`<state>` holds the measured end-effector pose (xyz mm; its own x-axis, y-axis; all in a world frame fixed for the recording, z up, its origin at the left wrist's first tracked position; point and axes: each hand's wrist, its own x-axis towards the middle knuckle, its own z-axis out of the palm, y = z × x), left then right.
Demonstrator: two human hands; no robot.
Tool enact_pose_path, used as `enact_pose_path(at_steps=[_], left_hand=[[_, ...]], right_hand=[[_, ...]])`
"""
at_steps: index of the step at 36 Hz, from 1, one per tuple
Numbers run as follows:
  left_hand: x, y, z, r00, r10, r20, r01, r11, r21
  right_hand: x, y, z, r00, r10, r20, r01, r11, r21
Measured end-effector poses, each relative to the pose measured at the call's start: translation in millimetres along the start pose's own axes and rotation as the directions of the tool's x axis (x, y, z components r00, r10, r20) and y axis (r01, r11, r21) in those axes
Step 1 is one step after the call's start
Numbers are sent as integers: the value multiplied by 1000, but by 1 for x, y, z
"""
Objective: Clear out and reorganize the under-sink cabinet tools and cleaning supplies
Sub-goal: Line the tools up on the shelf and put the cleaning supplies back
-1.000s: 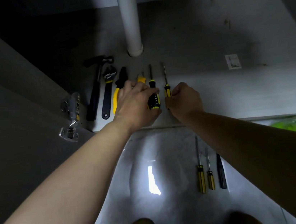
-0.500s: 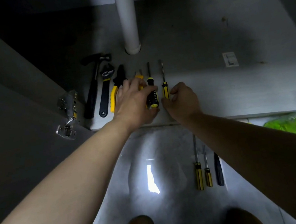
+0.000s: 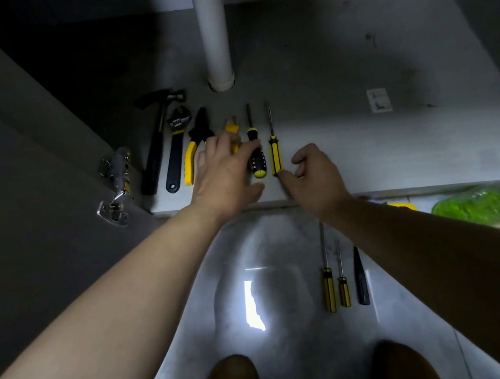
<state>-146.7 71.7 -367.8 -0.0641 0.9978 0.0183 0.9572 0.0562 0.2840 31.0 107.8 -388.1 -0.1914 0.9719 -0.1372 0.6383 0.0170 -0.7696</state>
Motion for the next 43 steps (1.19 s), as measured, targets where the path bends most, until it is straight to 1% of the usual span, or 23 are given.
enact_pose_path(at_steps=[3,6,8,10,13,14,16,17,19,21,23,27,29,31,33,36,38,40,43], left_hand=[[-8,4,0,999,3,-43,-3,1000,9],[-23,13,3,989,32,-144,-32,999,0],[-38,22,8,971,90,-222,-97,995,-21],[-57,33,16,960,151,-238,-167,985,-51],[-84,52,34,957,244,-154,-264,956,-127],[-93,57,41,950,294,-103,-308,936,-169],[-109,64,56,908,417,46,-384,869,-313],[-117,66,65,880,452,148,-371,847,-379],[-129,68,85,842,408,353,-268,884,-382],[-137,69,102,818,360,448,-200,909,-365],[-141,74,115,798,372,475,-211,909,-358],[-149,80,131,775,394,494,-258,911,-322],[-151,82,134,773,399,494,-283,913,-293],[-151,83,134,783,395,480,-280,914,-294],[-151,82,132,787,379,486,-273,922,-276],[-152,77,133,782,345,520,-266,938,-222],[-154,73,132,763,341,549,-277,940,-200],[-157,67,128,747,341,570,-255,940,-227],[-161,53,116,722,334,606,-214,941,-263]], right_hand=[[-13,4,-12,999,11,38,-13,999,31],[-30,13,-26,995,11,99,-15,999,35],[-42,20,-36,991,20,136,-14,999,-42],[-53,27,-45,979,72,189,-48,991,-128],[-70,40,-56,928,216,302,-127,949,-290],[-76,45,-58,908,260,329,-135,924,-357],[-88,57,-61,873,342,348,-164,877,-451],[-94,62,-61,850,388,356,-194,859,-474],[-105,75,-60,787,486,380,-263,822,-506],[-115,87,-58,733,563,382,-335,787,-519],[-126,97,-53,716,593,368,-391,778,-492],[-142,111,-38,729,595,337,-440,786,-435],[-146,117,-30,749,581,320,-438,795,-419],[-147,120,-22,779,545,309,-403,814,-420],[-146,120,-14,792,532,298,-378,812,-444],[-143,117,-4,779,566,270,-384,771,-508],[-141,116,1,777,575,256,-362,741,-566],[-139,114,2,767,585,264,-352,727,-589],[-134,111,-2,738,605,298,-367,731,-576]])
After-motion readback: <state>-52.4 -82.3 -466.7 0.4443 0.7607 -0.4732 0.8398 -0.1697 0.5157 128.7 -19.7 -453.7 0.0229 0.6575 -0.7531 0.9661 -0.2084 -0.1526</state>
